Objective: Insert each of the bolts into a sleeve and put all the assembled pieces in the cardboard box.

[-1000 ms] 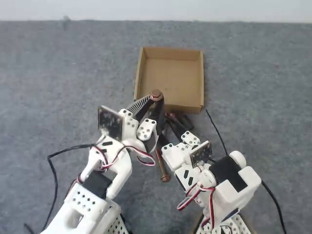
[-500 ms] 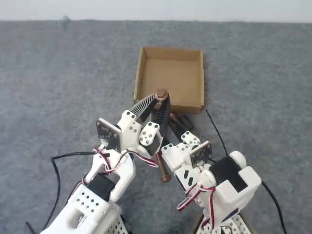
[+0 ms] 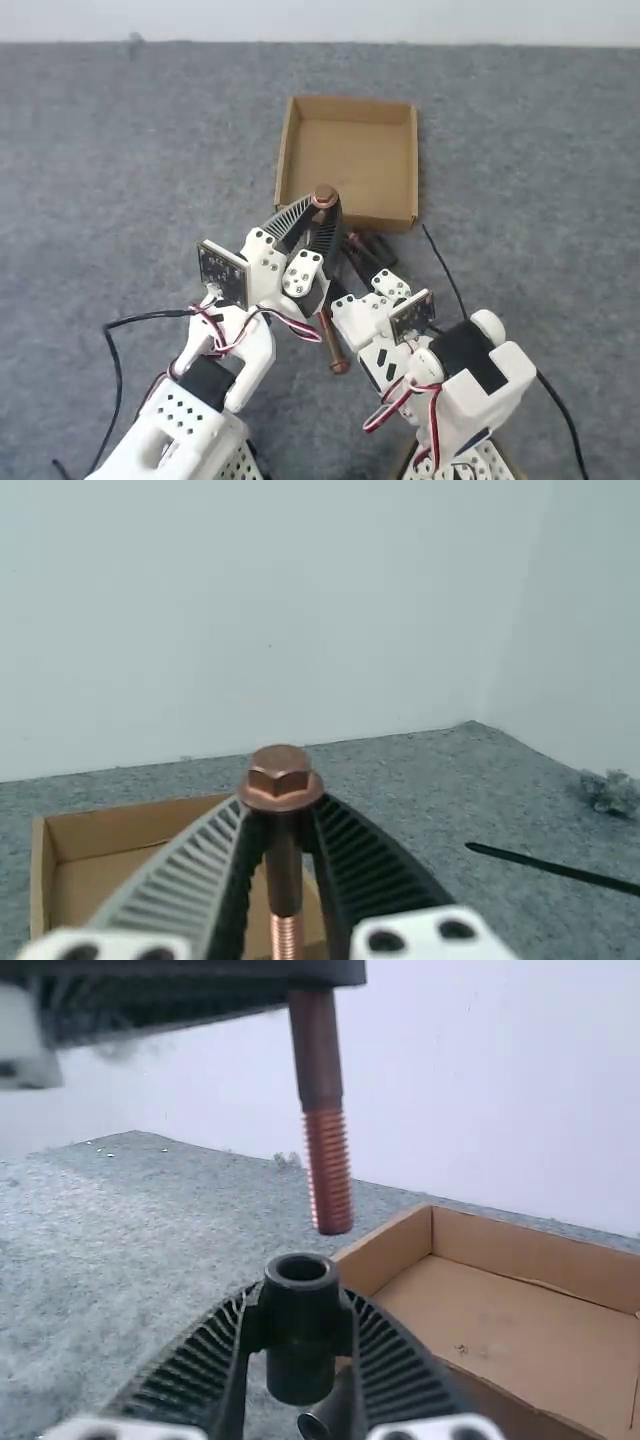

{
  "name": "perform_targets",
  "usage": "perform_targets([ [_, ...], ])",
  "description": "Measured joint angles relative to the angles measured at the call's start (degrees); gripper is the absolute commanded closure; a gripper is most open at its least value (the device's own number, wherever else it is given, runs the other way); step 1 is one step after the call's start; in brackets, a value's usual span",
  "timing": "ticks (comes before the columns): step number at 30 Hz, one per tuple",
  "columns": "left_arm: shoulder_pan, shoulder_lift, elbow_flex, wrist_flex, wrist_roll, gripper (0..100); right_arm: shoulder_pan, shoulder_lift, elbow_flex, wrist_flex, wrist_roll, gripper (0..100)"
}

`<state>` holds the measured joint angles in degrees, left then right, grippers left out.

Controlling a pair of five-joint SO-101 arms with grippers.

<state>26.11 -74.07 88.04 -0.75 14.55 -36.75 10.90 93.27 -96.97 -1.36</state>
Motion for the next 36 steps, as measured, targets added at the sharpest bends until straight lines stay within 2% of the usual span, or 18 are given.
perform_targets([
  [36,-1.3,-0.6,5.4,0.0,0.0,99,1.1,0.0,0.0,0.0,0.0,99.2],
])
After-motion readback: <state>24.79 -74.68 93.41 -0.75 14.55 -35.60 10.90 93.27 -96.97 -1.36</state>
